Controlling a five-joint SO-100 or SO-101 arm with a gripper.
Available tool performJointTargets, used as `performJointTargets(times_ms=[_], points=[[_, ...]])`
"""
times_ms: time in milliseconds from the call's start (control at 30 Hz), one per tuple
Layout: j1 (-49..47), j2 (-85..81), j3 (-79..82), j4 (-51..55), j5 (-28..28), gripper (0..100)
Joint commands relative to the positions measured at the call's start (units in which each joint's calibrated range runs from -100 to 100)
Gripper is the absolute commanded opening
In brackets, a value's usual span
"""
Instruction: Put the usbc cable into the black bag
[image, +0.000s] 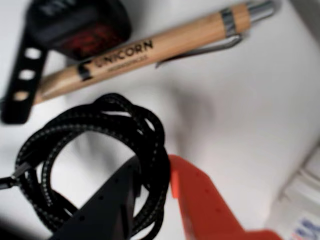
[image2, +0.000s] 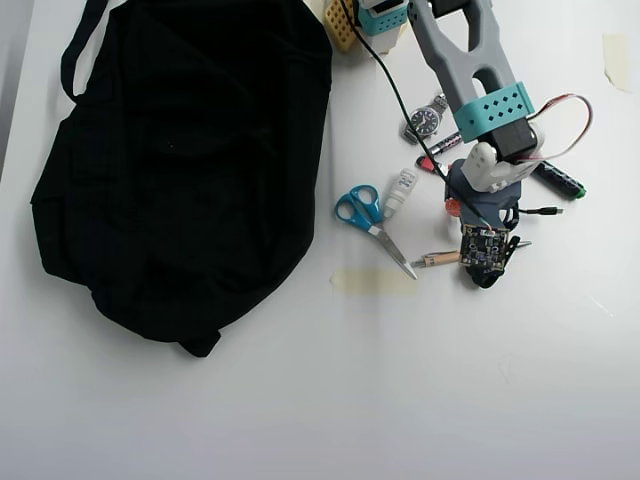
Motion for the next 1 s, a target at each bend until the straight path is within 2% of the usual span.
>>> performJointTargets(times_ms=[0,367,633,767,967], points=[[0.2,-7.6,-5.2,4.4,1.7,2],[3.1,-21.6,-2.8,10.8,1.5,2],[6.8,-32.8,9.5,10.2,1.5,2],[8.4,-38.9,19.3,6.6,1.5,2],[9.6,-50.5,40.7,-7.8,1.5,2]])
